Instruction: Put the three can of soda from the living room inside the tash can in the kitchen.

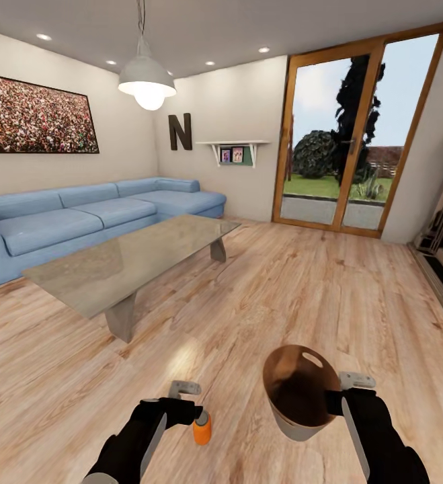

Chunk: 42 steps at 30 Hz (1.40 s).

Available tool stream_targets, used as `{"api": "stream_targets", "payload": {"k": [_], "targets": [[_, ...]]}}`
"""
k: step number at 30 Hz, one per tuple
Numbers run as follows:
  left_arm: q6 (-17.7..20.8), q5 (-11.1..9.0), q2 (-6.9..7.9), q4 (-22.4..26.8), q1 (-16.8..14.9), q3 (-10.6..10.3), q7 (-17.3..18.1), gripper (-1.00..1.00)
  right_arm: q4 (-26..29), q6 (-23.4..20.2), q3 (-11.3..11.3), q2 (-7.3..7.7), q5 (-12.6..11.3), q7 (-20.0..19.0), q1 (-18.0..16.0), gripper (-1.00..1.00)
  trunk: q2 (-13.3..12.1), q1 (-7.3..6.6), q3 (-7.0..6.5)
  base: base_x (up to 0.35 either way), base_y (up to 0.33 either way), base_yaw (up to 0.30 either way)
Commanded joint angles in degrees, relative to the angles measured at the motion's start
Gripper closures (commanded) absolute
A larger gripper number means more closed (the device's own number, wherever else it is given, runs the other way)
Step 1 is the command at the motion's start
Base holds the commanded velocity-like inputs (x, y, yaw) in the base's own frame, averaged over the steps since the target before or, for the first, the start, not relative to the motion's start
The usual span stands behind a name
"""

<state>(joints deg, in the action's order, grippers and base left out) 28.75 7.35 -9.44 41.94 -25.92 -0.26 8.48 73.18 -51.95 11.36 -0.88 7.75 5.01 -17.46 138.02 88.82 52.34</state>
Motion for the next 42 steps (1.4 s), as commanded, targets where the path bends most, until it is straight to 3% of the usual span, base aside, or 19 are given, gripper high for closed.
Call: {"api": "stream_targets", "payload": {"k": [1,13,42], "targets": [[-0.1,-0.1,0.01,0.0,0.0,0.0,0.0,-1.0,0.0,0.0,0.0,0.0,-0.5,-0.1,0.0,1.0,0.0,-0.01,-0.01,0.0,0.0,0.0],[-0.6,-0.3,0.36,0.0,0.0,0.1,-7.3,-1.0,0.0,0.0,0.0,0.01,-0.5,-0.1,0.0,1.0,0.0,-0.01,-0.01,0.0,0.0,0.0],[-0.7,-0.3,0.38,0.3,0.0,0.1,-6.9,-1.0,0.0,0.1,0.0,0.09,-0.6,-0.2,0.0,1.0,0.0,-0.01,-0.01,0.0,0.0,0.0]]}}
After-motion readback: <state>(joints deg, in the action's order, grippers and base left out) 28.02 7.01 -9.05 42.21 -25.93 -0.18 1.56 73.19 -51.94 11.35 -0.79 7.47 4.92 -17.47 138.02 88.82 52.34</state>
